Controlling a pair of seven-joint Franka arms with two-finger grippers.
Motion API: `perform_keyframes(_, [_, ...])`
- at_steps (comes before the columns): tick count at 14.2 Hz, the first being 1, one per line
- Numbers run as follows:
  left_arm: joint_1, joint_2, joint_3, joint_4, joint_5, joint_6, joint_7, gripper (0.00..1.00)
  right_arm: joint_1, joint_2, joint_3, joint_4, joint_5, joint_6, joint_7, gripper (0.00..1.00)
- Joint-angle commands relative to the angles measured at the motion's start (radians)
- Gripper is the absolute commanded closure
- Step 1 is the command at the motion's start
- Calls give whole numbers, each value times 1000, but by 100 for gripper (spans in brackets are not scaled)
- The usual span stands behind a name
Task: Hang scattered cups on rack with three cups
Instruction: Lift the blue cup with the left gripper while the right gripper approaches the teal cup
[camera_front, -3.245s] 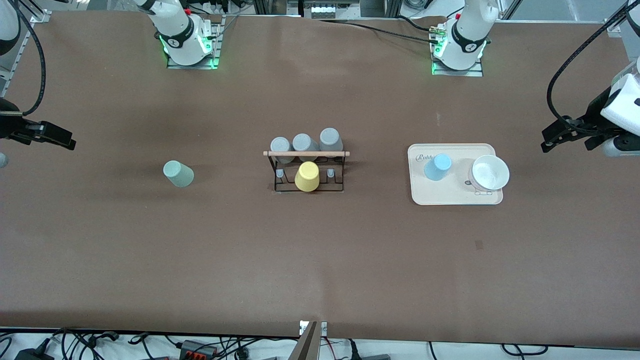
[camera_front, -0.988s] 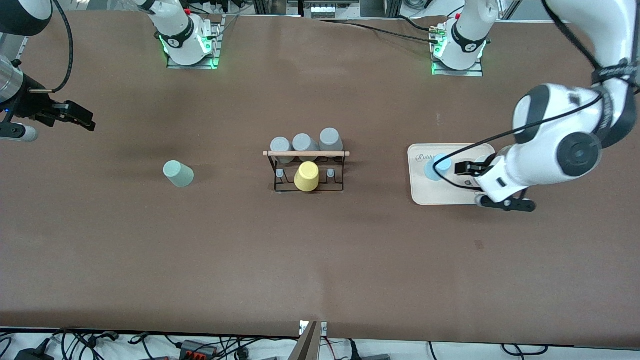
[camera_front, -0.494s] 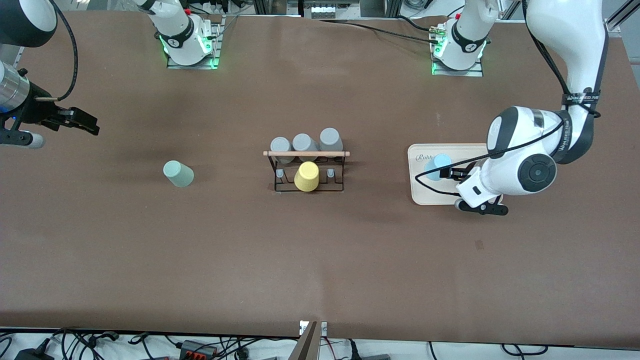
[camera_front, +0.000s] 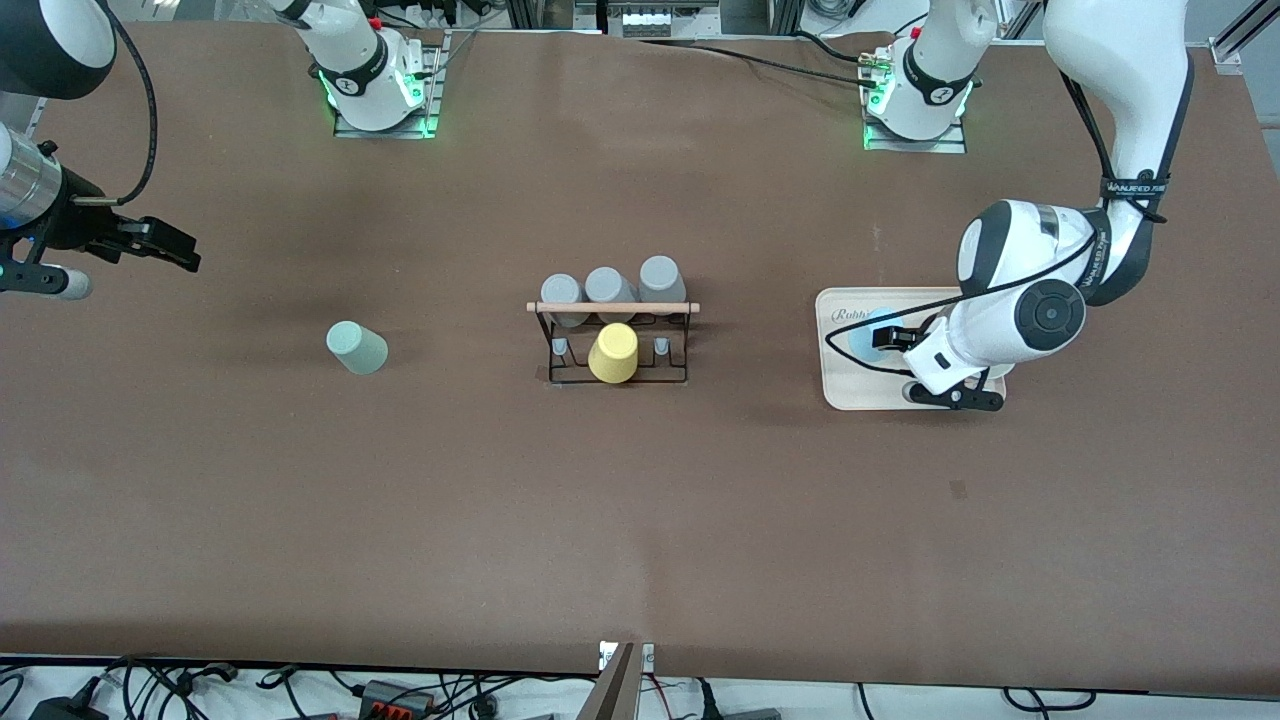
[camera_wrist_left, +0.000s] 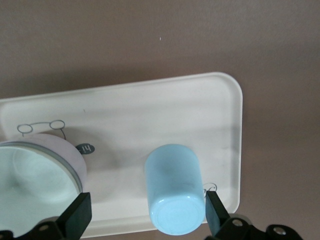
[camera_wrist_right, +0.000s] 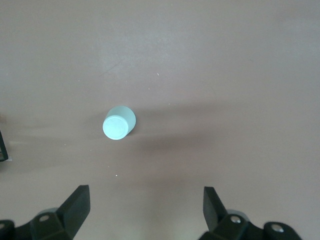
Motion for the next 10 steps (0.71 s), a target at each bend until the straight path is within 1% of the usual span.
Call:
perform_keyframes(1, [2, -42, -20, -72, -17, 23, 5, 0, 11, 10, 2, -10, 10, -19, -9, 0])
perform_keyframes(6, [2, -33, -23, -81, -18, 28, 0, 0, 31, 38, 2, -13, 9, -42, -9, 0])
perform_keyframes(10, [2, -4, -24, -81, -20, 31, 0, 0, 43, 36, 3, -33, 9, -42, -9, 0])
